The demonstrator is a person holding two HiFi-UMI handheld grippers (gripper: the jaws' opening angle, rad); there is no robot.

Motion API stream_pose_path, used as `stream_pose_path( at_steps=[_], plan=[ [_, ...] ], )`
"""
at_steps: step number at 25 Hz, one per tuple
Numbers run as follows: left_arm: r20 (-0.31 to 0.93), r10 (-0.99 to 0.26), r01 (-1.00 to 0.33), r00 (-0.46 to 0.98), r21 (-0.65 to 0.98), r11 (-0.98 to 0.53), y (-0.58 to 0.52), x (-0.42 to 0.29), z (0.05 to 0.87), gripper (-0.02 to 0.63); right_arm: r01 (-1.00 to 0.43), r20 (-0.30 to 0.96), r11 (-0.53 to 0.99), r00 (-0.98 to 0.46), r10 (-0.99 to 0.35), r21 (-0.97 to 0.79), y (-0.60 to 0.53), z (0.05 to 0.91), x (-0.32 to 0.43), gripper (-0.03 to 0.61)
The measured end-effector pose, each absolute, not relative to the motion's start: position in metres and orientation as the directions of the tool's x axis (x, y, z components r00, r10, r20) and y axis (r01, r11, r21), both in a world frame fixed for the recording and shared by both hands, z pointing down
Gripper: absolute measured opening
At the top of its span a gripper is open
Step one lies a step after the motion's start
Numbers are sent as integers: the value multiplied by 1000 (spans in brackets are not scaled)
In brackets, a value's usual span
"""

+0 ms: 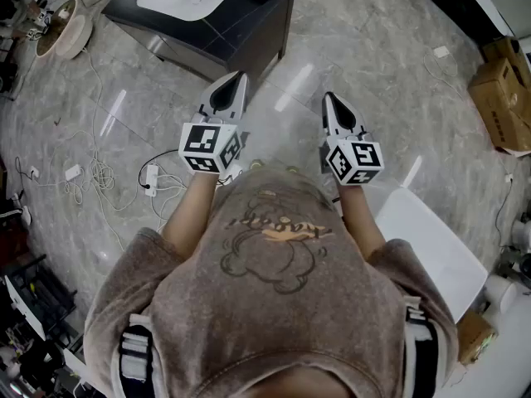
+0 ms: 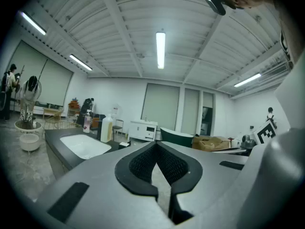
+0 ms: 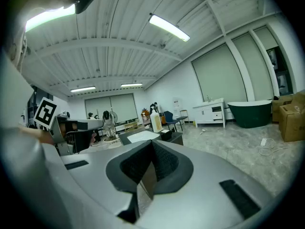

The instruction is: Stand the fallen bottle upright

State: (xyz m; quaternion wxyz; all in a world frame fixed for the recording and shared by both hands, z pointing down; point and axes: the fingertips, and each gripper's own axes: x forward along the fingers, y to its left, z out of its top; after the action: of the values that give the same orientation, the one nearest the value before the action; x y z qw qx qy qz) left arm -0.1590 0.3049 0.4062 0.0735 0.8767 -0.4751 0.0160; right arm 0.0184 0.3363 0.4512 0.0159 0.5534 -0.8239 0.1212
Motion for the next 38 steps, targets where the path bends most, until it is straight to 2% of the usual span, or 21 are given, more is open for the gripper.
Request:
stream_pose_path(
  at_steps=[13, 20, 38],
  plan=[
    [91, -801, -805, 592, 115, -582, 264, -190, 421, 8, -939, 194, 272, -313, -930, -212, 311, 476, -11, -3],
    [106, -806, -812, 582, 123, -570, 219, -192, 430, 8, -937, 189, 278, -318, -929, -209, 273, 482, -10, -3],
    [102, -825, -831, 556, 112, -546, 20, -131, 412, 8, -900, 186, 378, -418, -889, -217, 62, 472, 44, -3]
  ],
)
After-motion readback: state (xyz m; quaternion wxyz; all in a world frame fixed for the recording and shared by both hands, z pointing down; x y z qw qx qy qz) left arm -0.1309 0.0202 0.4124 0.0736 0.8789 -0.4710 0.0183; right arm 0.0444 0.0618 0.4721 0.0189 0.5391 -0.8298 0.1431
